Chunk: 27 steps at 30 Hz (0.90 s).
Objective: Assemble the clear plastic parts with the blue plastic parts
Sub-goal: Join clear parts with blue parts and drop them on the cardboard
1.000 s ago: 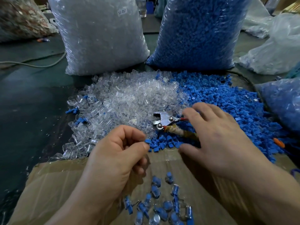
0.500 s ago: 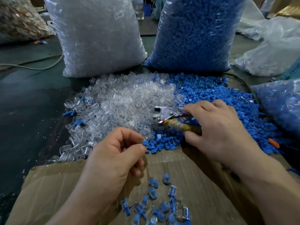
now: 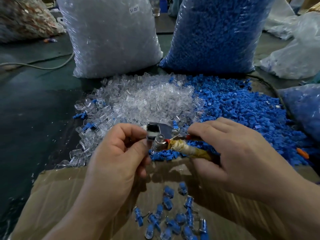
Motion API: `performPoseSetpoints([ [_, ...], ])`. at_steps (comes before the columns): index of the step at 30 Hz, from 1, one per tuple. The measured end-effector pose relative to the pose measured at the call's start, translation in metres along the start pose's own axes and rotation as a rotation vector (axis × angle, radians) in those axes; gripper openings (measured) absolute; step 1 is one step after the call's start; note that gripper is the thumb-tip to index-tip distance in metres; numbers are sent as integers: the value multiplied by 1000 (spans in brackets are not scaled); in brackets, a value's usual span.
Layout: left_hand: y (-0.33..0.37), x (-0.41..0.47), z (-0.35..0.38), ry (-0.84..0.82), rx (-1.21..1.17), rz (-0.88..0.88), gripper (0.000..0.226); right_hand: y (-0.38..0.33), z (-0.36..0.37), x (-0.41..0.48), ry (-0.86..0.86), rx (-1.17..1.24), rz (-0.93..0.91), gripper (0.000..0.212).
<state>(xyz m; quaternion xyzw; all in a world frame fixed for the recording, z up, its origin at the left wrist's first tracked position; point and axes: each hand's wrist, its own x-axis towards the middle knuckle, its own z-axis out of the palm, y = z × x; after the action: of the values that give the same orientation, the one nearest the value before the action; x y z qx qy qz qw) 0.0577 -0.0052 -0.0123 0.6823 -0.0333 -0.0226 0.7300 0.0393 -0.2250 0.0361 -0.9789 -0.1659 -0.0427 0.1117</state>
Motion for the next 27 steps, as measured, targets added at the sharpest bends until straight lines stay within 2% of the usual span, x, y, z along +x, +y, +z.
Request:
performPoseSetpoints([
  [4,-1,0,1,-6,39,49,14,1,0,0,9,24,-6,59],
  [15,6,-4,4,-18,96,74,16,6,3,3,-72,-30,-37,66],
  [23,11,-7,5,3,121,59,17,3,4,1,-24,44,-16,50],
  [27,7,-4,4,68,182,41,18,10,5,1,36,-7,23,48],
])
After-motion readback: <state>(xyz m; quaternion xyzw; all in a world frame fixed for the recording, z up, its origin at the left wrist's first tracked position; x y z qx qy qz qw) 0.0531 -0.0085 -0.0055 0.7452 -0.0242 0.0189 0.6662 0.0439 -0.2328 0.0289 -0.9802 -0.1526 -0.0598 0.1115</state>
